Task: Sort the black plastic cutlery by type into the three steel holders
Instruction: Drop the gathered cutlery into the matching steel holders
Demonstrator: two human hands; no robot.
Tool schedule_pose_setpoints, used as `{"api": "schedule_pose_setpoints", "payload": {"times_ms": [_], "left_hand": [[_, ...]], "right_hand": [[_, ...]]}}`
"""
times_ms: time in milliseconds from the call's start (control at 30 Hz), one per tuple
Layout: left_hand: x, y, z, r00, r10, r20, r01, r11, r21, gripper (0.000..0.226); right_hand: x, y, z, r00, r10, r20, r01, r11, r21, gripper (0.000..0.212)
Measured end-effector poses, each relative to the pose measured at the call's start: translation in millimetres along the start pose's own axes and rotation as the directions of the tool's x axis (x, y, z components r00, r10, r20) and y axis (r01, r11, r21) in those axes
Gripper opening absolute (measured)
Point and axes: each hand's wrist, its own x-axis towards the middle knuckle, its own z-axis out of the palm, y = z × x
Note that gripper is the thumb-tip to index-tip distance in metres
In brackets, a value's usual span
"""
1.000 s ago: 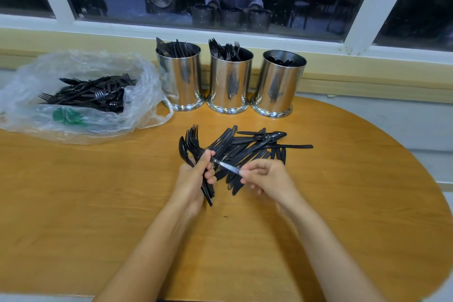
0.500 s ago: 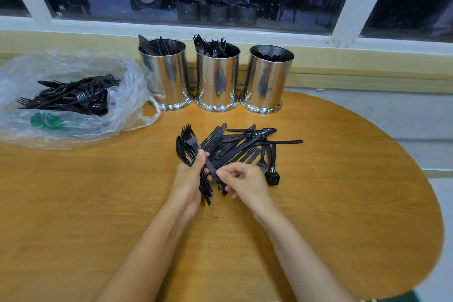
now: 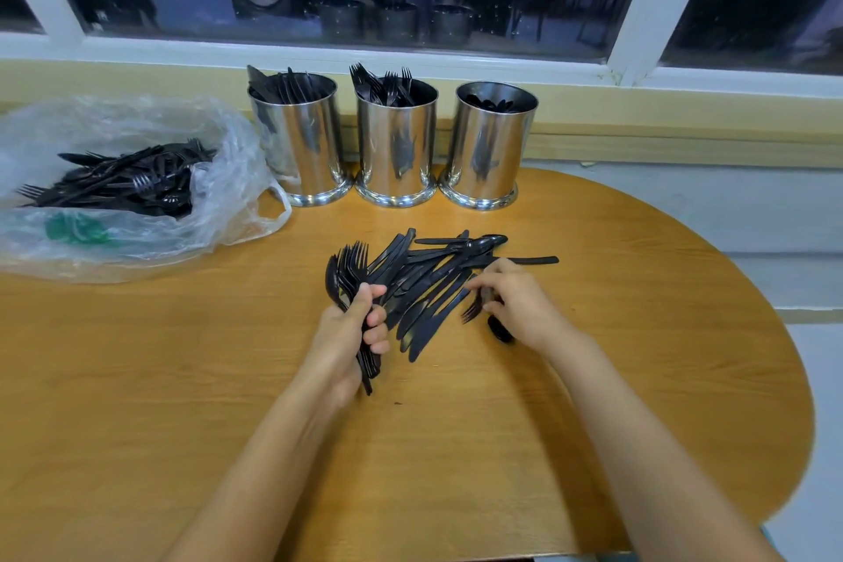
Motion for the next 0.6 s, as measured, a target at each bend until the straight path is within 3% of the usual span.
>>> {"api": "schedule_pose_setpoints", "payload": {"times_ms": [133, 233, 367, 500, 600], "left_hand": [[0, 0, -5, 1.000, -0.003, 0.007, 0.003, 1.000, -0.021, 0.025], [0, 0, -10, 1.000, -0.007, -0.001, 0.007, 1.000, -0.024, 0.024], [-1, 2, -13, 1.000, -0.017, -0.007, 0.016, 0.999, -0.049, 0.023], [-1, 5, -10, 1.000, -0.025, -0.005, 0.025, 0.997, -0.068, 0.022], [-3, 4, -3, 1.000, -0.002, 0.000, 0.002, 1.000, 0.000, 0.023]], "right_hand": [[7, -4, 0, 0.992, -0.097, 0.082, 0.107, 0.988, -0.114, 0.031], [7, -5, 2, 0.983, -0.181, -0.003, 0.180, 0.978, -0.106, 0.018], [5, -6, 2, 0.938, -0.275, -0.209, 0.284, 0.959, 0.011, 0.017], [-2, -21, -8, 0.880, -0.147, -0.451, 0.280, 0.929, 0.243, 0.013], [-12, -43, -19, 0.926, 0.054, -0.374, 0.199, 0.771, 0.605, 0.008]]}}
